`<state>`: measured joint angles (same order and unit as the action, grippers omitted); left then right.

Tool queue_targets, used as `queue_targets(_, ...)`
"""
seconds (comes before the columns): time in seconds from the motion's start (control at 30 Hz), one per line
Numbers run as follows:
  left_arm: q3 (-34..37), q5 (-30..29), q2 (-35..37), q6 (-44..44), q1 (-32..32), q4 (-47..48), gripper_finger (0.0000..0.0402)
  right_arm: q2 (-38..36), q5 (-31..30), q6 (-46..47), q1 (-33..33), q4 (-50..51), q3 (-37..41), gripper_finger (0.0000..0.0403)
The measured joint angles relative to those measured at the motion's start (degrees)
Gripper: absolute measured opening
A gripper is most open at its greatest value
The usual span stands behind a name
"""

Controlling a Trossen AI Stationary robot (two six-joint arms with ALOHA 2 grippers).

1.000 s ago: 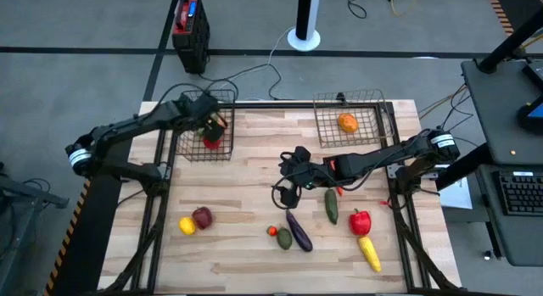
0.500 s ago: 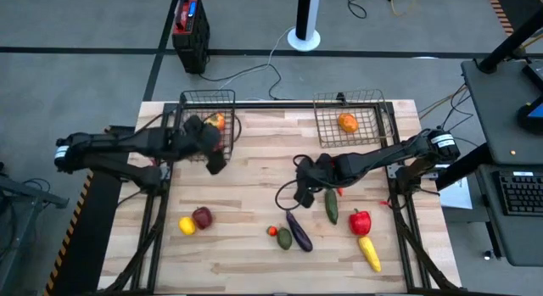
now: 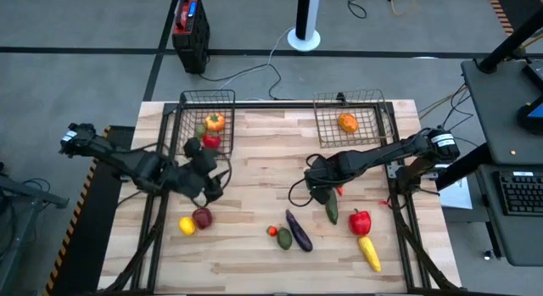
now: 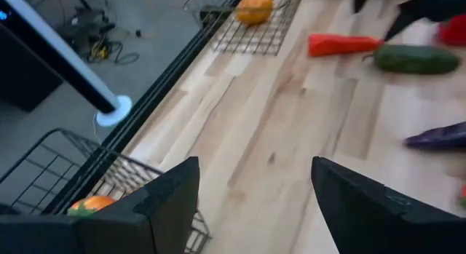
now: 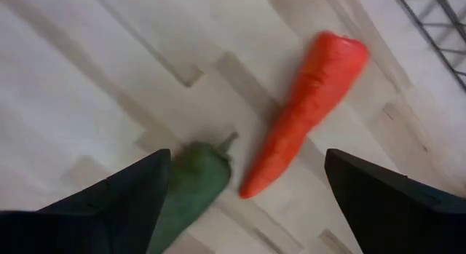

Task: Sort produce into baskets
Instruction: Put the carrot into the right wire basket

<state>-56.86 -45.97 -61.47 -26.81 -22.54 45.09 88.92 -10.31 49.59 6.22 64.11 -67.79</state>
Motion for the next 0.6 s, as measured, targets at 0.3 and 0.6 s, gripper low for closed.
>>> queue_targets(0.3,0.00,-3.71,-0.09,-2.86,-6.68,0.07,0.0246,-0.04,0.02,-0.13,-6.23,-0.84,4.96,0.0328)
queue_targets(0.6,0.00,-4.62,-0.26,-2.80,-6.80,0.57,0.0246,-0.07,3.82,-1.47,-10.15,-9.73,12.53,0.0326)
